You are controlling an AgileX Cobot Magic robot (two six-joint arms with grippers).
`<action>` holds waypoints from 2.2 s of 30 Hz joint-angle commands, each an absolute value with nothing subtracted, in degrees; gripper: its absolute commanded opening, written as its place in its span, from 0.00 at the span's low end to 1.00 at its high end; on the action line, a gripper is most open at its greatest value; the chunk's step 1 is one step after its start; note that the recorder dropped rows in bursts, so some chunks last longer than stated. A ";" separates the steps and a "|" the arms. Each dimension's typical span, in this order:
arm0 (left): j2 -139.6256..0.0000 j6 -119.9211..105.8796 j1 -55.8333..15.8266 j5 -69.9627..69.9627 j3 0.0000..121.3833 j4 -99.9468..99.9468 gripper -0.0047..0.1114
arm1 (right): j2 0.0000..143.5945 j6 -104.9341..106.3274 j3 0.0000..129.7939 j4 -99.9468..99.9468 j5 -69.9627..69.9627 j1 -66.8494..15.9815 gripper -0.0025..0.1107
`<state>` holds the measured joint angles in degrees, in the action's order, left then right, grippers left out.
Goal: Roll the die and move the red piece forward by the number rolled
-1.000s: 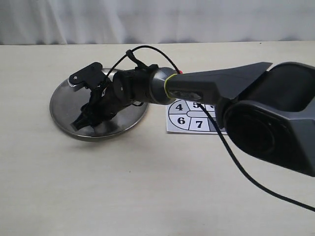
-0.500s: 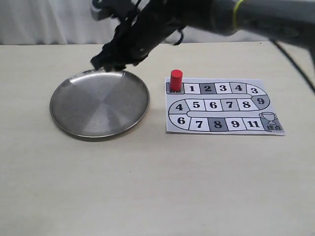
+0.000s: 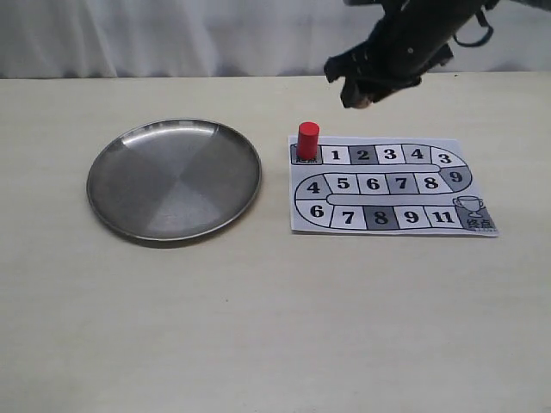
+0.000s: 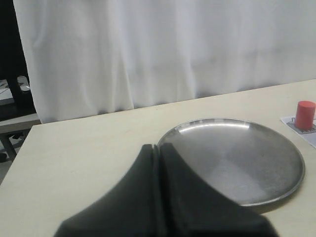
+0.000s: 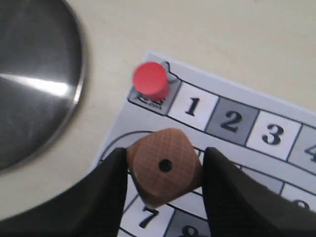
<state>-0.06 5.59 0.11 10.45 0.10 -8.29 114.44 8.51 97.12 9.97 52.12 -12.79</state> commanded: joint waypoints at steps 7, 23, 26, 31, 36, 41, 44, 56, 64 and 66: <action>0.00 5.64 -0.03 9.93 0.00 -8.29 0.04 | 121.67 8.14 90.17 9.34 46.29 -10.74 0.06; 0.00 5.64 -0.03 9.93 0.00 -8.29 0.04 | 122.79 6.40 90.17 6.36 42.47 -10.74 0.75; 0.00 5.64 -0.03 9.93 0.00 -8.29 0.04 | 122.31 6.40 90.17 6.07 42.70 -10.70 0.75; 0.00 5.64 -0.03 9.93 0.00 -8.29 0.04 | 119.99 6.40 90.17 5.13 43.64 -10.70 0.69; 0.00 5.64 -0.03 9.93 0.00 -8.29 0.04 | 115.76 6.40 90.17 4.68 44.63 -10.45 0.45; 0.00 5.64 -0.03 9.93 0.00 -8.29 0.04 | 110.21 6.40 90.17 3.85 46.83 -9.07 0.16; 0.00 5.64 -0.03 9.93 0.00 -8.29 0.04 | 107.54 6.35 90.17 3.74 48.82 -7.25 0.06; 0.00 5.64 -0.03 9.93 0.00 -8.29 0.04 | 105.90 6.36 73.27 3.81 36.19 -2.01 0.06; 0.00 5.64 -0.03 9.93 0.00 -8.29 0.04 | 106.49 7.15 63.95 4.05 22.38 -2.16 0.06; 0.00 5.64 -0.03 9.93 0.00 -8.29 0.04 | 107.78 7.28 63.81 4.05 22.49 -2.16 0.06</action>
<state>-0.06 5.59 0.11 10.45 0.10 -8.29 106.77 6.64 64.19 3.92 23.35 -2.16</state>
